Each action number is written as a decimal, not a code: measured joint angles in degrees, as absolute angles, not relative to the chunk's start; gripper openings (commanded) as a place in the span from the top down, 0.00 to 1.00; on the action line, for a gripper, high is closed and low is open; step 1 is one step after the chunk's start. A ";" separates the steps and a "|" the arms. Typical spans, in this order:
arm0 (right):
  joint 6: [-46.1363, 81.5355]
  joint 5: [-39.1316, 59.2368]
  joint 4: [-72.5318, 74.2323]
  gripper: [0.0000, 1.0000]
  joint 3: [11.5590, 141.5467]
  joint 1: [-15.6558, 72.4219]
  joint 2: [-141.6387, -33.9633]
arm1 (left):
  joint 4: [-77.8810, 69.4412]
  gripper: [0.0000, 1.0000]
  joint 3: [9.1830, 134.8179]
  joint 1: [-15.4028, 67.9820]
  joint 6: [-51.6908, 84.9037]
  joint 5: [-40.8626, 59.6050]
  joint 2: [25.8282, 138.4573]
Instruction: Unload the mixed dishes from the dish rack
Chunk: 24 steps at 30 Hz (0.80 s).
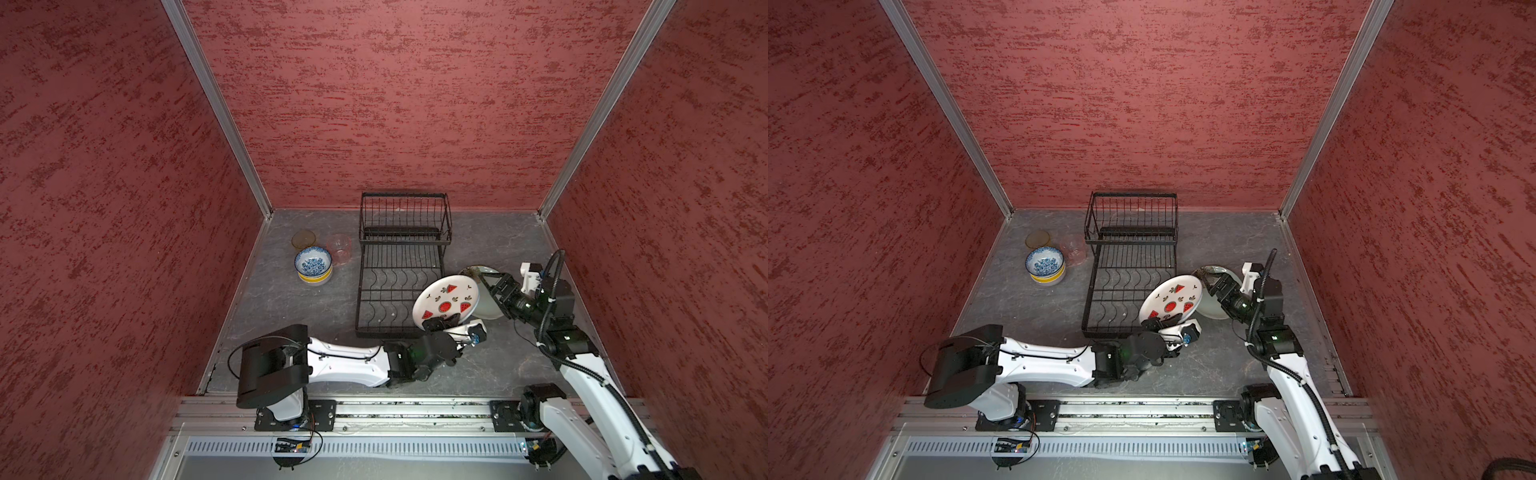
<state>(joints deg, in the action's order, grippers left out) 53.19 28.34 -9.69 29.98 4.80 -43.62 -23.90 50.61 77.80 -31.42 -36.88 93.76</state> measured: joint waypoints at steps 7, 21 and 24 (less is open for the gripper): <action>51.81 29.52 -12.19 0.13 30.06 4.78 -44.62 | -29.32 1.00 55.59 78.13 -37.52 -37.63 100.14; 48.05 32.42 -13.45 0.54 30.13 4.67 -48.82 | -30.92 1.00 56.58 78.65 -41.60 -38.15 101.80; 47.75 32.60 -13.37 0.63 30.15 4.64 -48.93 | -30.87 1.00 56.58 78.65 -41.89 -38.17 101.80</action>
